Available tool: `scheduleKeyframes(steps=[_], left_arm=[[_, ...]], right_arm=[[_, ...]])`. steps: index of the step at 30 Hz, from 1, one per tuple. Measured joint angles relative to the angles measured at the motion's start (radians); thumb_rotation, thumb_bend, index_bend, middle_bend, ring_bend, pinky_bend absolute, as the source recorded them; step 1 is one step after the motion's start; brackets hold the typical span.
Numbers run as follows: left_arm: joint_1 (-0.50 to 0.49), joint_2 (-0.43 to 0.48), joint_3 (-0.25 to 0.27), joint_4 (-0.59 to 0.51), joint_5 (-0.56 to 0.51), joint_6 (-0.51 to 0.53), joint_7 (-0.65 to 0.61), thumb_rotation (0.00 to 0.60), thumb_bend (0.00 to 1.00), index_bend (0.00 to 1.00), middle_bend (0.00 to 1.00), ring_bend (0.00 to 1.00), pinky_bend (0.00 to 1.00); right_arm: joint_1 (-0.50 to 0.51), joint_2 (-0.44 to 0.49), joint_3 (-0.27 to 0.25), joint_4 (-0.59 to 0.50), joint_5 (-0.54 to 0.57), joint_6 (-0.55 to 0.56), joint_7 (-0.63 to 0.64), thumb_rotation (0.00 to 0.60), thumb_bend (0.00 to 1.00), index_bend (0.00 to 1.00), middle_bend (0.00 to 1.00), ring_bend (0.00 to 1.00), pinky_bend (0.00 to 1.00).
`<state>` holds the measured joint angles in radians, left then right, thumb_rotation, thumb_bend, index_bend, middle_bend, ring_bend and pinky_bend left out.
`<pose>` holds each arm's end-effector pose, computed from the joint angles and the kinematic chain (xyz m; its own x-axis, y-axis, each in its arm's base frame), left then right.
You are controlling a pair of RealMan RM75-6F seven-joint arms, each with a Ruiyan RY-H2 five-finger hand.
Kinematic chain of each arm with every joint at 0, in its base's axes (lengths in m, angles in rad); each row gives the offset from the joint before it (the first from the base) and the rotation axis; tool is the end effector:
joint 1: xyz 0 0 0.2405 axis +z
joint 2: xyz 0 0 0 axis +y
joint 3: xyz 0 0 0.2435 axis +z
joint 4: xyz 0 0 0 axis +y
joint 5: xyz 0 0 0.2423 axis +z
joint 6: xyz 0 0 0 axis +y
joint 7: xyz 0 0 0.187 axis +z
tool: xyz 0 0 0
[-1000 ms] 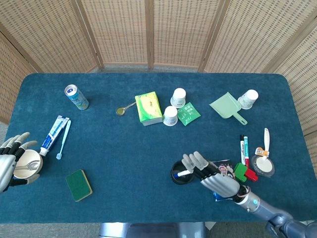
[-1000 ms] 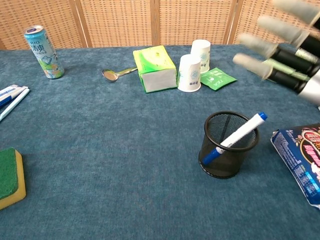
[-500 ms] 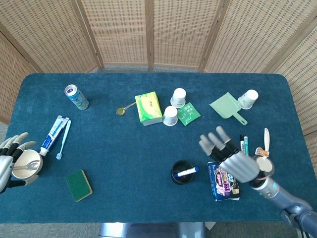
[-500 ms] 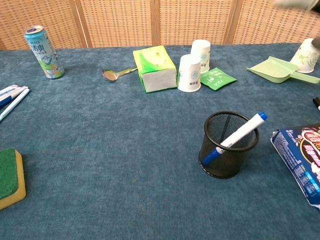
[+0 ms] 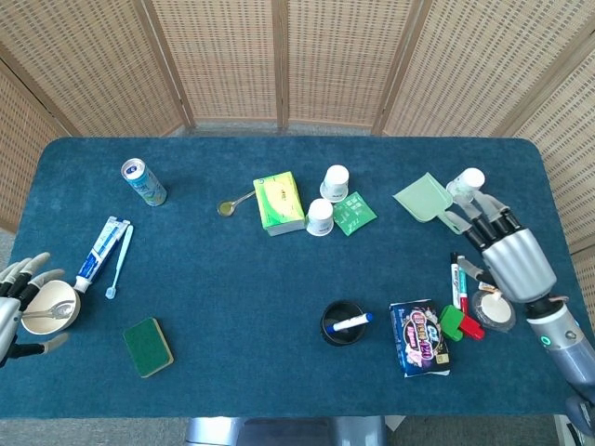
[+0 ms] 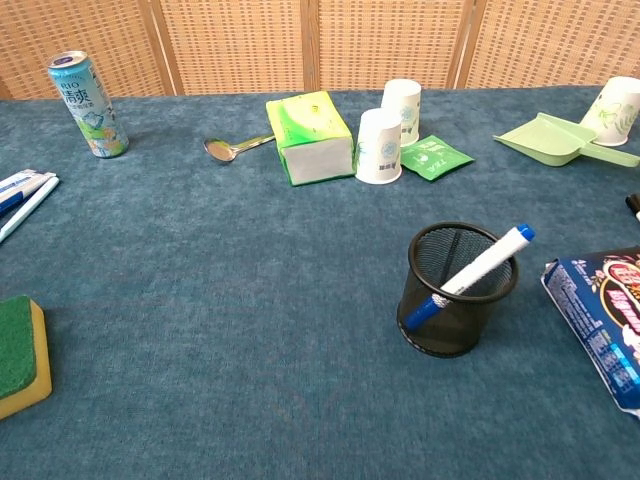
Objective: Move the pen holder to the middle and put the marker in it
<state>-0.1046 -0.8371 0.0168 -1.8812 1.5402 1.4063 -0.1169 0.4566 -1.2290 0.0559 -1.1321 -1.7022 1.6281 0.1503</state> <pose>-0.2797 0.2103 0.1548 0.3063 0.1428 0.9411 0.9519 -0.0432 -0.3033 -0.2465 -0.3407 0.1504 0.4832 0.3377 0.8077 -0.6628 -0.4617 0.5895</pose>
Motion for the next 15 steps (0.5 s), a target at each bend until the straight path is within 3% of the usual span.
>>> scheduleKeyframes(steps=[6, 15], left_arm=[[0.019, -0.006, 0.001, 0.010, -0.001, 0.032, 0.012, 0.600, 0.09, 0.19, 0.00, 0.00, 0.06], [0.040, -0.037, 0.007, 0.076, 0.009, 0.060, -0.025, 0.600, 0.09, 0.19, 0.00, 0.00, 0.06]], right_arm=[[-0.086, 0.114, -0.012, -0.224, 0.111, -0.072, -0.004, 0.600, 0.11, 0.17, 0.04, 0.00, 0.08], [-0.259, 0.138, -0.076, -0.277, 0.130, -0.002, -0.079, 0.600, 0.08, 0.16, 0.00, 0.00, 0.00]])
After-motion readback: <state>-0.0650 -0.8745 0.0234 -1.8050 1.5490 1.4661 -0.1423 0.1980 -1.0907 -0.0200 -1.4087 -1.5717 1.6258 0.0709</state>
